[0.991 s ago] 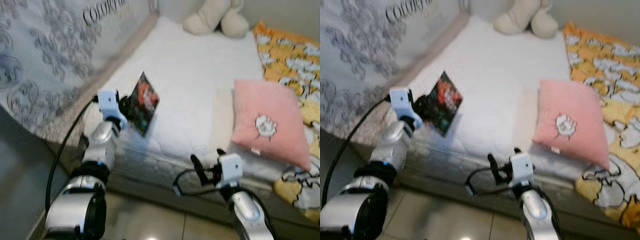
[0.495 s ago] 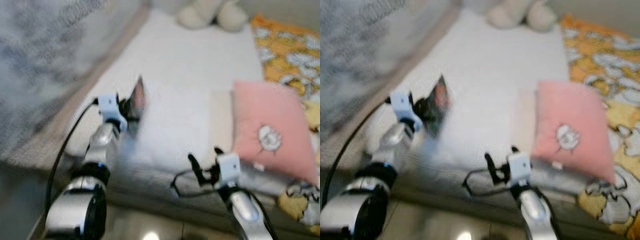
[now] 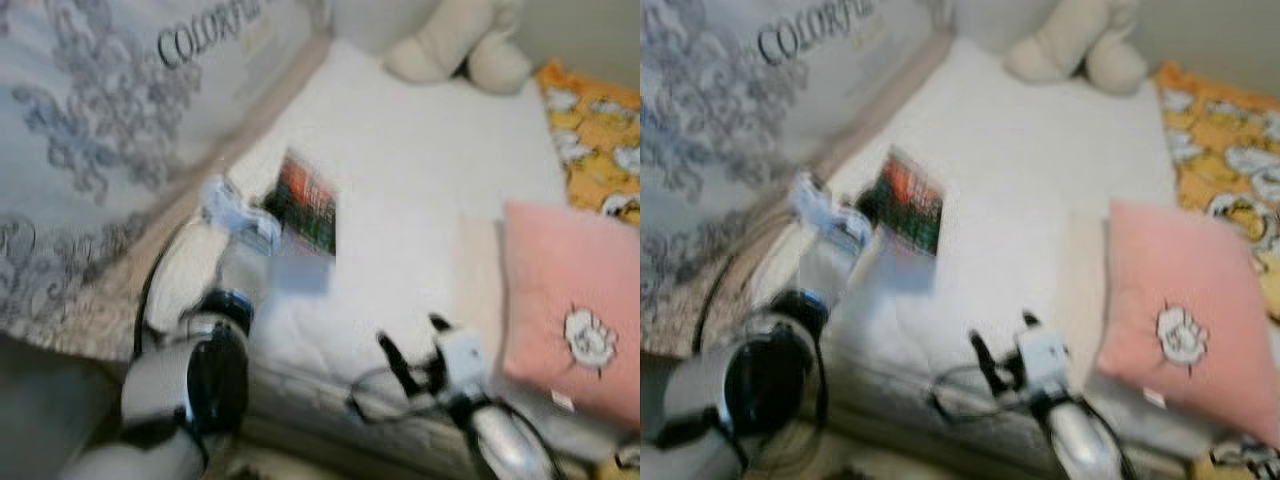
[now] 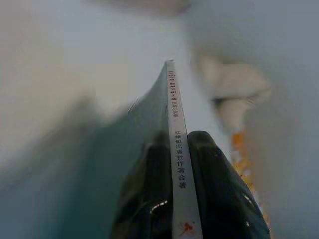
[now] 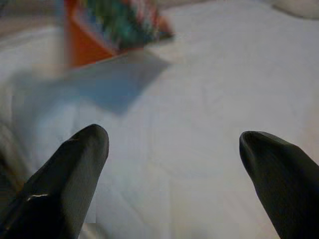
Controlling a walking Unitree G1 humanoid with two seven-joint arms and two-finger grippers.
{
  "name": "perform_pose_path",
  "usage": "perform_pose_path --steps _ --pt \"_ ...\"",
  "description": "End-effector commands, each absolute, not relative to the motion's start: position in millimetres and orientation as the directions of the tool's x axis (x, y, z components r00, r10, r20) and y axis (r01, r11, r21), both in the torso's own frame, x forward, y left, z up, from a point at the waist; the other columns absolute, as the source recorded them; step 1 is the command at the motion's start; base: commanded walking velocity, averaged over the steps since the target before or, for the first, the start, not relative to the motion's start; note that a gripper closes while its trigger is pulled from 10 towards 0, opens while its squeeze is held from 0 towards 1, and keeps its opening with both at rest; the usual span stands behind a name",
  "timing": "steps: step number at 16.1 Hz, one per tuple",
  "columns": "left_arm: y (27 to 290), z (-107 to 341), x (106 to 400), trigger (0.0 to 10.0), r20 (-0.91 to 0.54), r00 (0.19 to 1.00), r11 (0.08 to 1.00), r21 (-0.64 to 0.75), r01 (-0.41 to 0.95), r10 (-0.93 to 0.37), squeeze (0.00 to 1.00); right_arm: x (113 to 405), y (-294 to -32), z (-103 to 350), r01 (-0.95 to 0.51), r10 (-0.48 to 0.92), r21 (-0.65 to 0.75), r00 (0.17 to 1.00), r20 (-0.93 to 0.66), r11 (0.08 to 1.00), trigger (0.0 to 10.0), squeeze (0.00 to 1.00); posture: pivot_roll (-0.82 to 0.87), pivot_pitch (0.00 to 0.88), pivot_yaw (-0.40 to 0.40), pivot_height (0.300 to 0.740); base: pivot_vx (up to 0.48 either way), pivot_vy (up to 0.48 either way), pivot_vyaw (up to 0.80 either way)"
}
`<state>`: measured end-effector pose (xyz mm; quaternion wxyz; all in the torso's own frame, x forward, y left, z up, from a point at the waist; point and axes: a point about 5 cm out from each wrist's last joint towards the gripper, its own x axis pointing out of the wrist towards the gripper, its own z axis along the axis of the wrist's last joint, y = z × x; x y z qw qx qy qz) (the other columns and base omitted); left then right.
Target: Clean up the room
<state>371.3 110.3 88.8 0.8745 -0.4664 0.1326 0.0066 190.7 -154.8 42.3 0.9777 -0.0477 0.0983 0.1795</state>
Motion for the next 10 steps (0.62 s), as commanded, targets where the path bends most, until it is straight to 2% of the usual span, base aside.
perform_pose_path --steps 1,2,4,5,6,7,8,10 --pt "90 75 362 10.0 -0.308 0.936 0.517 -0.837 -0.181 -0.169 0.00 186 -162 49 -0.364 0.341 -0.079 0.916 -0.214 0.928 10.0 0.00 -0.25 0.009 -0.099 0.740 0.000 0.000 0.00" --pt "80 54 347 10.0 -0.408 0.895 0.571 -0.784 -0.243 -0.179 0.00 176 -168 52 -0.370 0.339 -0.100 0.910 -0.240 0.924 10.0 0.00 -0.29 0.020 -0.119 0.740 0.000 0.000 0.00" --pt "60 55 344 10.0 -0.407 0.882 0.625 -0.759 -0.183 -0.236 0.00 168 -173 55 -0.360 0.325 -0.109 0.912 -0.252 0.927 10.0 0.00 -0.32 0.021 -0.122 0.740 0.000 0.000 0.00" --pt "42 71 349 10.0 -0.331 0.892 0.646 -0.761 -0.059 -0.308 0.00 163 -175 56 -0.346 0.310 -0.109 0.915 -0.259 0.932 10.0 0.00 -0.32 0.020 -0.118 0.740 0.000 0.000 0.00" --pt "28 91 357 10.0 -0.242 0.898 0.717 -0.689 0.108 -0.368 0.00 161 -174 54 -0.335 0.299 -0.096 0.916 -0.267 0.937 10.0 0.00 -0.30 0.023 -0.106 0.740 0.000 0.000 0.00" --pt "19 107 362 10.0 -0.170 0.898 0.707 -0.681 0.191 -0.407 0.00 161 -171 53 -0.334 0.301 -0.087 0.914 -0.272 0.938 10.0 0.00 -0.29 0.023 -0.094 0.740 0.000 0.000 0.00" --pt "15 115 364 10.0 -0.133 0.897 0.685 -0.695 0.219 -0.421 0.00 161 -170 52 -0.333 0.301 -0.081 0.914 -0.274 0.939 10.0 0.00 -0.29 0.023 -0.094 0.740 0.000 0.000 0.00" --pt "5 152 374 10.0 0.049 0.879 0.563 -0.751 0.345 -0.473 0.00 159 -166 51 -0.322 0.293 -0.065 0.915 -0.278 0.944 10.0 0.00 -0.25 0.026 -0.079 0.740 0.000 0.000 0.00"
